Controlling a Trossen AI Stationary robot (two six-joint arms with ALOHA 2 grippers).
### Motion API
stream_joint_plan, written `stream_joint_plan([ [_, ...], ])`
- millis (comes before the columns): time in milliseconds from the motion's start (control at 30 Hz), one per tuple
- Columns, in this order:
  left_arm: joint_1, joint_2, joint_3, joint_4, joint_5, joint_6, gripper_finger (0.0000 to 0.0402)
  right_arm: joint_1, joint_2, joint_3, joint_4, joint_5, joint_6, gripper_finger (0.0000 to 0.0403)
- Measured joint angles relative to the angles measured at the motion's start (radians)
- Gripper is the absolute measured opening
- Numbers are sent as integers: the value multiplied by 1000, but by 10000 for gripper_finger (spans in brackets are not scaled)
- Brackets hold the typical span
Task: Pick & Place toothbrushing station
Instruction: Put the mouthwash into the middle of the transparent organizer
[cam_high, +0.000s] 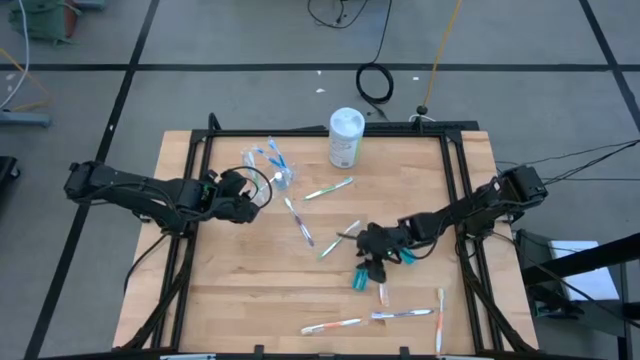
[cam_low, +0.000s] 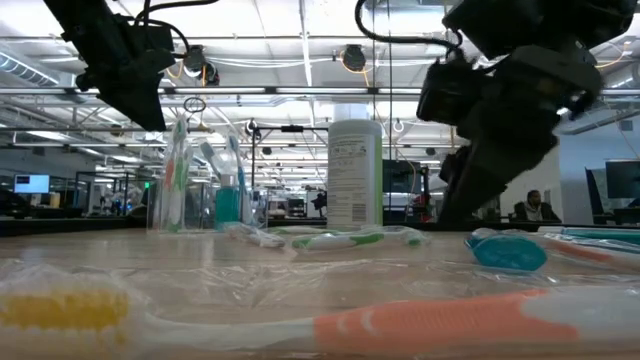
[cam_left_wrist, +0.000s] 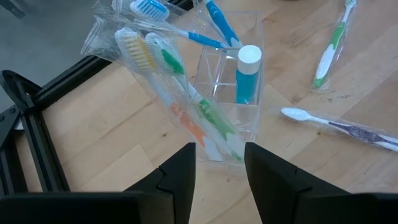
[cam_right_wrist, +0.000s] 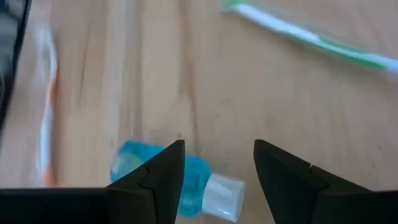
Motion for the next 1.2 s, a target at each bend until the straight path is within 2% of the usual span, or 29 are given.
stream_joint_plan([
  [267,0,0,0,0,-13,8,145,41,0,0,0,-21,-541,181],
  [433,0,0,0,0,-22,5,145,43,0,0,-38,-19,-568,176],
  [633,0,0,0,1,-25,0,145,42,0,0,-58,-16,-688,175],
  [933,0,0,0,61,-27,31,145,41,-55,2,-88,49,-735,172],
  [1200,0,0,0,87,-29,35,145,29,-39,1,-128,66,-1065,171],
])
